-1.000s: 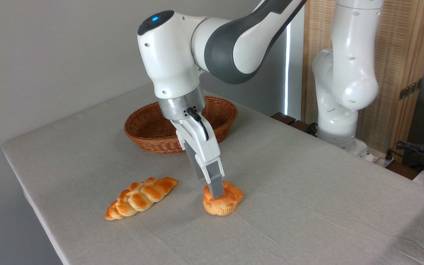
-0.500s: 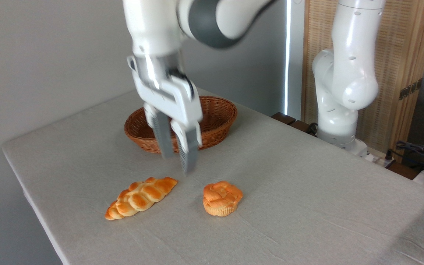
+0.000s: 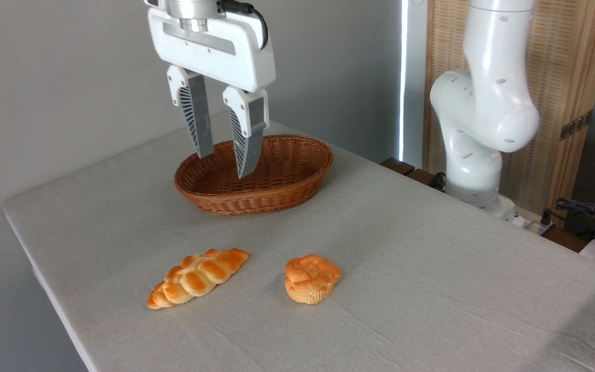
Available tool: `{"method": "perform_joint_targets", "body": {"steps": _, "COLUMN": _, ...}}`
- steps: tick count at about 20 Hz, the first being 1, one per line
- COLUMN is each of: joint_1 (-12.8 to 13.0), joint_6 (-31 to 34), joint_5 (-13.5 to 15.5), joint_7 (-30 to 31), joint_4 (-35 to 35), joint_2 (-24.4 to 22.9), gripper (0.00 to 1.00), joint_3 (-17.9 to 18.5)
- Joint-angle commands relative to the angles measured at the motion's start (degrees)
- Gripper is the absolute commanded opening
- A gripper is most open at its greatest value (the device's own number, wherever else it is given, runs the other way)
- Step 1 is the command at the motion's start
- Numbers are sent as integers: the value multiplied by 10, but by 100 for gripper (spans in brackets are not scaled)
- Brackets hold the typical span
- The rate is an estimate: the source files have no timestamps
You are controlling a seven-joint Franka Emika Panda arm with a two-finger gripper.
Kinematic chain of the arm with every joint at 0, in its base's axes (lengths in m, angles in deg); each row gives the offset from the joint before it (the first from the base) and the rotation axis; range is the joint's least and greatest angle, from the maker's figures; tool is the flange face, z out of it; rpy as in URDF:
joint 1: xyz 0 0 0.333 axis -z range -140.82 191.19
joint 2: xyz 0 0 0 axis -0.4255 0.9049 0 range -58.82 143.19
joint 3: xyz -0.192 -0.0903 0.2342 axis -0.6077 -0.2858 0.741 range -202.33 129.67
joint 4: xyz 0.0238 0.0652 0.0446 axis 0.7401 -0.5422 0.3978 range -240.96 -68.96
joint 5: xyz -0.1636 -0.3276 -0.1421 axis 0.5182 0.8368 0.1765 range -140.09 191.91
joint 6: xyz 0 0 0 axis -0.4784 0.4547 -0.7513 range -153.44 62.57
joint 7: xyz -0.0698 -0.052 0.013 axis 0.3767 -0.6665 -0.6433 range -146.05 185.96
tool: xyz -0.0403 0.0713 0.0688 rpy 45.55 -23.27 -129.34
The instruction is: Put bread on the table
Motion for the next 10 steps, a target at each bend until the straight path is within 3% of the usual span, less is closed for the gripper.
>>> {"method": "perform_joint_targets", "body": {"steps": 1, "joint_1": -77, "joint_6": 24, "joint_5": 12, "joint_7": 0, "joint_4": 65, "joint_2": 53, "gripper": 100, "joint_3": -64}}
{"method": "perform_joint_targets", "body": {"steps": 10, "joint_1": -85, "joint_6": 46, "joint_5": 10, "joint_7": 1, "joint_4": 70, "joint_2": 66, "gripper": 100, "joint_3": -75}}
